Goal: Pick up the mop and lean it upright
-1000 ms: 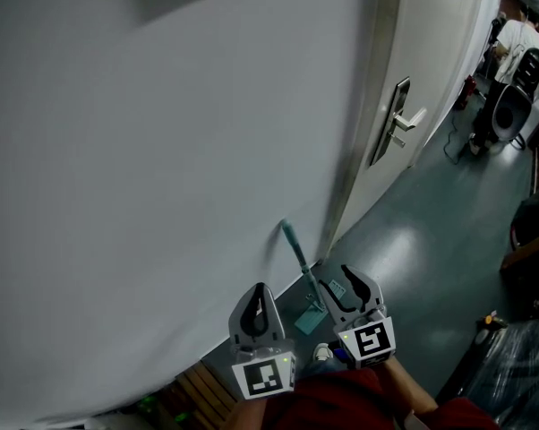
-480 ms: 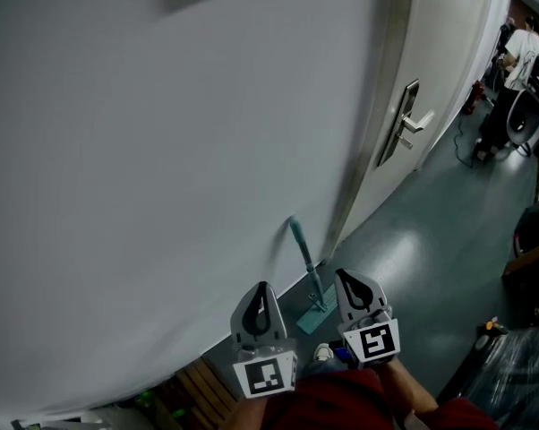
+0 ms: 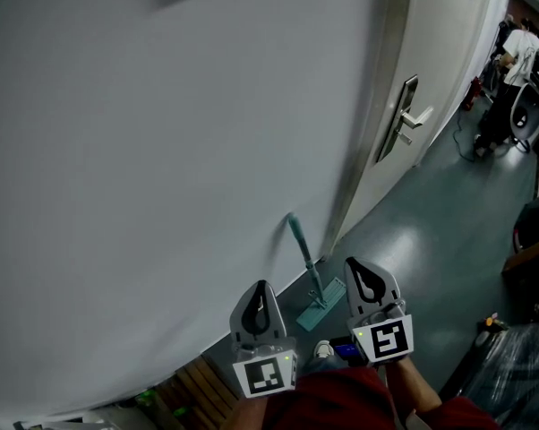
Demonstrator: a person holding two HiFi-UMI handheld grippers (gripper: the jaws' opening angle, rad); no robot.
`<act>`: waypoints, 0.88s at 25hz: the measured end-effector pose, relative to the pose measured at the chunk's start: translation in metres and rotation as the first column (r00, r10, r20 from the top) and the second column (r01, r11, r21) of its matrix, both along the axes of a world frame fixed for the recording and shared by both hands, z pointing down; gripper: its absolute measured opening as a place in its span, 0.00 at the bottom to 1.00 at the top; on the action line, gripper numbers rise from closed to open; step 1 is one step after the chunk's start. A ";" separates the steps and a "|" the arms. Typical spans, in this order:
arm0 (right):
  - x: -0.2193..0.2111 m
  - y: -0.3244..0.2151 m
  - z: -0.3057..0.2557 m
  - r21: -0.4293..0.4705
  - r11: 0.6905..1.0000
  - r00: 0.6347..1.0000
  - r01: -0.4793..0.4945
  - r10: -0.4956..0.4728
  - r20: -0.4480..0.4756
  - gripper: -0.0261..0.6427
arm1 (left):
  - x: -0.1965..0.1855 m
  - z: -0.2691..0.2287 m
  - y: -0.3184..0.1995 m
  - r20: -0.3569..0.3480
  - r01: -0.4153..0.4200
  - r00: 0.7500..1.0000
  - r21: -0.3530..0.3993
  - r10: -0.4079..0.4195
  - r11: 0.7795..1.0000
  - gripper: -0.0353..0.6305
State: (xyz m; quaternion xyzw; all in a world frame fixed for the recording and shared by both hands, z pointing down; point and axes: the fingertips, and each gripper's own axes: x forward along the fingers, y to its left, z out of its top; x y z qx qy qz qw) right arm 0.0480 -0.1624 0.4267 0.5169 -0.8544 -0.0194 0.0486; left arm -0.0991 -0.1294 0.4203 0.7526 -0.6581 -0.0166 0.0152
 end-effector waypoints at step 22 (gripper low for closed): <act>-0.002 0.003 -0.038 -0.040 0.999 0.999 -0.029 0.028 -0.032 0.06 | -0.005 -0.011 -0.001 -0.007 0.005 1.000 0.015 -0.005 1.000 0.07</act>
